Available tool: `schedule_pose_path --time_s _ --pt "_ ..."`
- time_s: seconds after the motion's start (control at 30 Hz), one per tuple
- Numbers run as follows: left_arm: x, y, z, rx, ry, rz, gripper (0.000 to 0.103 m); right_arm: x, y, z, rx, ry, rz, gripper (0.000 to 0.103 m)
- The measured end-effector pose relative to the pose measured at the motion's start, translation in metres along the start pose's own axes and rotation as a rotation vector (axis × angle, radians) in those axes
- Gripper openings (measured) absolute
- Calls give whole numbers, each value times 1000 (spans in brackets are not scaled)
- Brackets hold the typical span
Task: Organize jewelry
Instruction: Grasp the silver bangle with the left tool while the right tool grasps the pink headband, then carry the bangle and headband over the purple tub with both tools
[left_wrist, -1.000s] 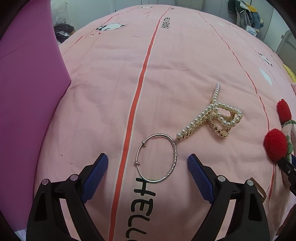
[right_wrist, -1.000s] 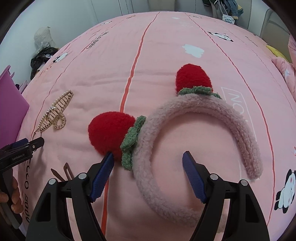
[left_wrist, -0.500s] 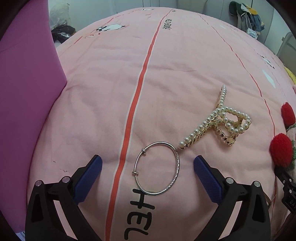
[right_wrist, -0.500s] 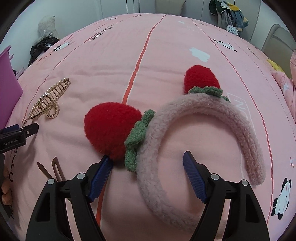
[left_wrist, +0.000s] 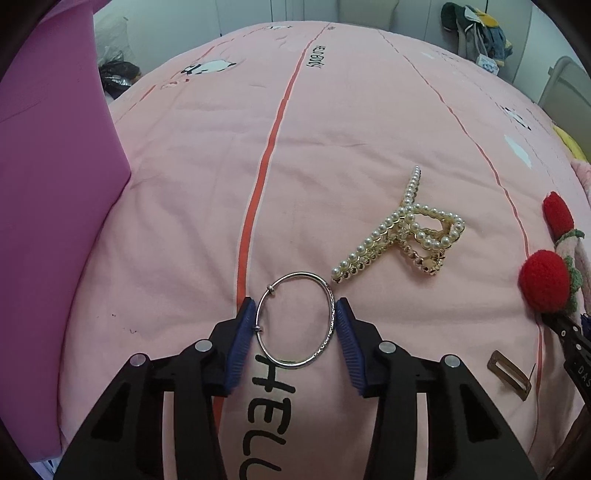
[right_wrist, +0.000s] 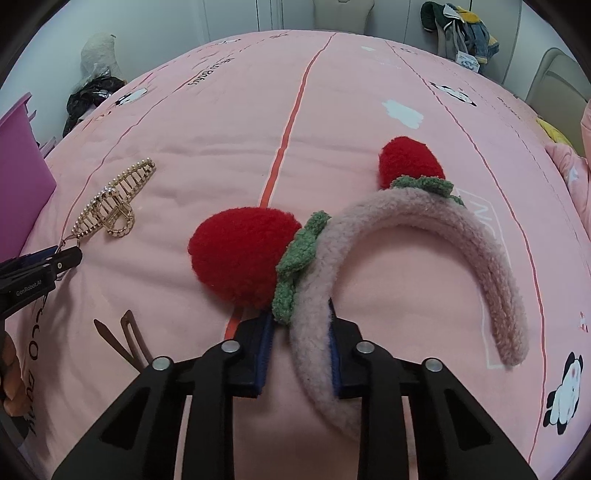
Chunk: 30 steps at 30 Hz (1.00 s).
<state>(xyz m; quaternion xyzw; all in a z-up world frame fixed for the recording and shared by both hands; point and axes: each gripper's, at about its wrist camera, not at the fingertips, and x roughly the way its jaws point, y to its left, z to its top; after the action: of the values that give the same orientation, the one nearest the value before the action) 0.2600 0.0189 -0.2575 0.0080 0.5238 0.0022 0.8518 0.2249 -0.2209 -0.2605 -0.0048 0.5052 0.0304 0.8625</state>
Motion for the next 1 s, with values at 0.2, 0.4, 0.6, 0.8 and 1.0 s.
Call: schedule_pose_path --time_s 0.2,0.4,0.6,0.8,1.0 --pt "-13 5 -3 -17 8 -17 43 -12 -6 -3 54 -7 52 12" --pt "-41 5 -10 -16 -22 -37 43 -41 -5 -12 90 -45 74 12" --pt "-82 8 -18 -22 -62 -68 43 -76 -5 -22 120 -80 84 12" --pt "-126 12 -29 -24 -109 -95 43 -119 2 -33 125 -124 97 12" --pt "-168 23 -43 -42 -152 -120 43 -162 15 -42 113 -170 112 12"
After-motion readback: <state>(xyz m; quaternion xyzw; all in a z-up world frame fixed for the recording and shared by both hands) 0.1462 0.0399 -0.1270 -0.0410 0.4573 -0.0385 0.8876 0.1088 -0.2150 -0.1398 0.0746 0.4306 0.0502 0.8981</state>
